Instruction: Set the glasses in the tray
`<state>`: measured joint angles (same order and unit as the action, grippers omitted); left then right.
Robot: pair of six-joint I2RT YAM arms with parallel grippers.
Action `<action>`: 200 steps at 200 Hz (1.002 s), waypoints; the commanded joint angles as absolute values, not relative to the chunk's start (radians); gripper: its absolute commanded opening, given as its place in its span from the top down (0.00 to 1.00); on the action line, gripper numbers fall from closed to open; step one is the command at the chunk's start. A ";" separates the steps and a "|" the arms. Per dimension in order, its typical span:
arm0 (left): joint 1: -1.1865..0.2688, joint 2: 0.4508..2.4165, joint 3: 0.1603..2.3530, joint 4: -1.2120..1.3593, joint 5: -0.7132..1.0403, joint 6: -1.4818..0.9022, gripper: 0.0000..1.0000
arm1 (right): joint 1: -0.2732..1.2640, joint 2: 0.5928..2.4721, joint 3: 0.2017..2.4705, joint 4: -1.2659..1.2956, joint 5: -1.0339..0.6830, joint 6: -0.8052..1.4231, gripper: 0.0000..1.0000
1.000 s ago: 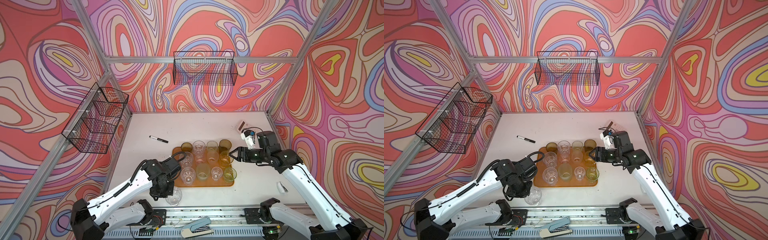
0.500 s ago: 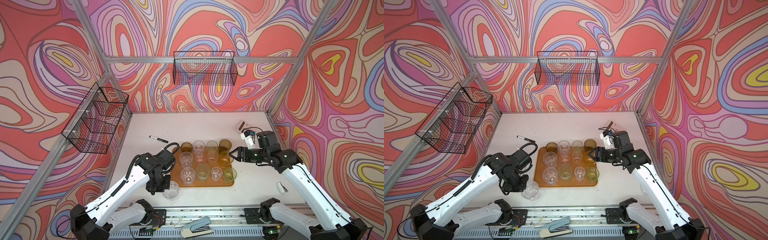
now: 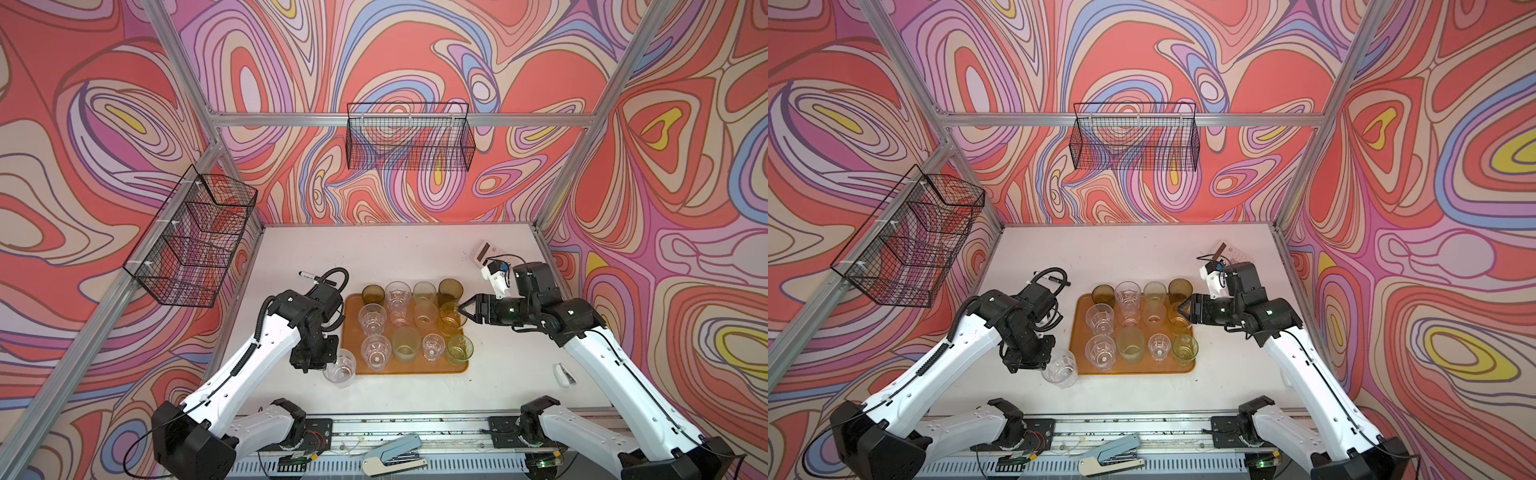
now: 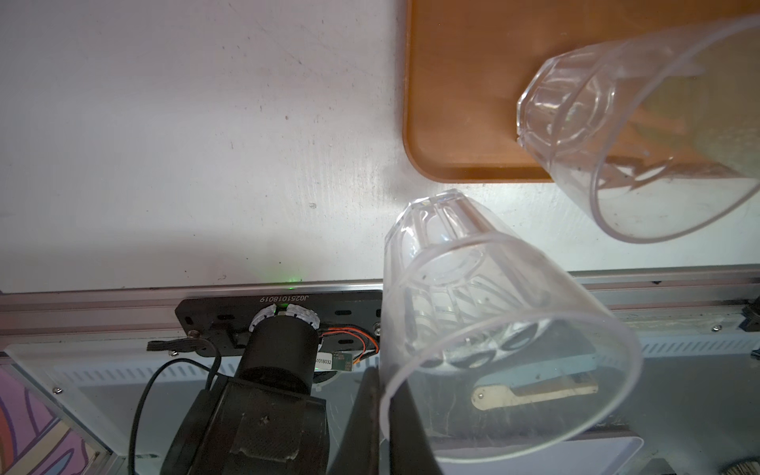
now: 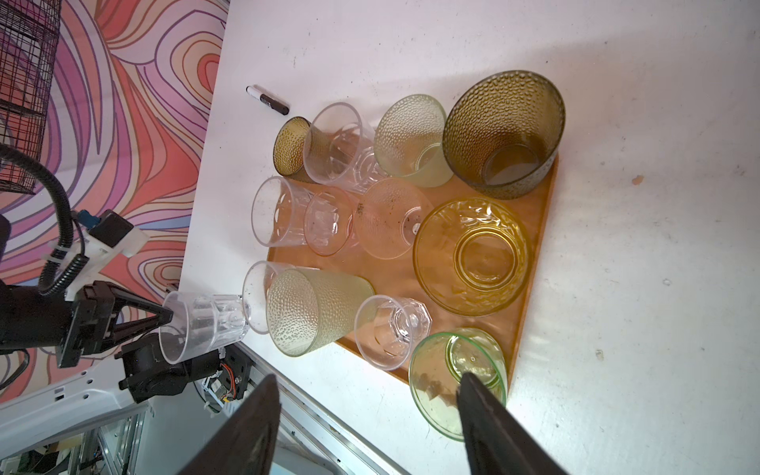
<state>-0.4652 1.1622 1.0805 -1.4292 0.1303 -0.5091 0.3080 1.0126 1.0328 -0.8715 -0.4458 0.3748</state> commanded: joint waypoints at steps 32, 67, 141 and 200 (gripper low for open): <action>-0.389 1.199 1.133 -1.450 0.138 -0.418 1.00 | 0.307 1.011 1.056 -0.881 -0.438 0.361 0.29; -0.361 1.238 1.158 -1.424 0.131 -0.387 1.00 | 0.307 1.015 1.060 -0.885 -0.439 0.358 0.29; -0.312 1.307 1.210 -1.382 0.139 -0.341 1.00 | 0.305 1.014 1.057 -0.883 -0.434 0.355 0.29; -0.312 1.358 1.224 -1.339 0.154 -0.330 1.00 | 0.307 1.021 1.058 -0.889 -0.430 0.350 0.29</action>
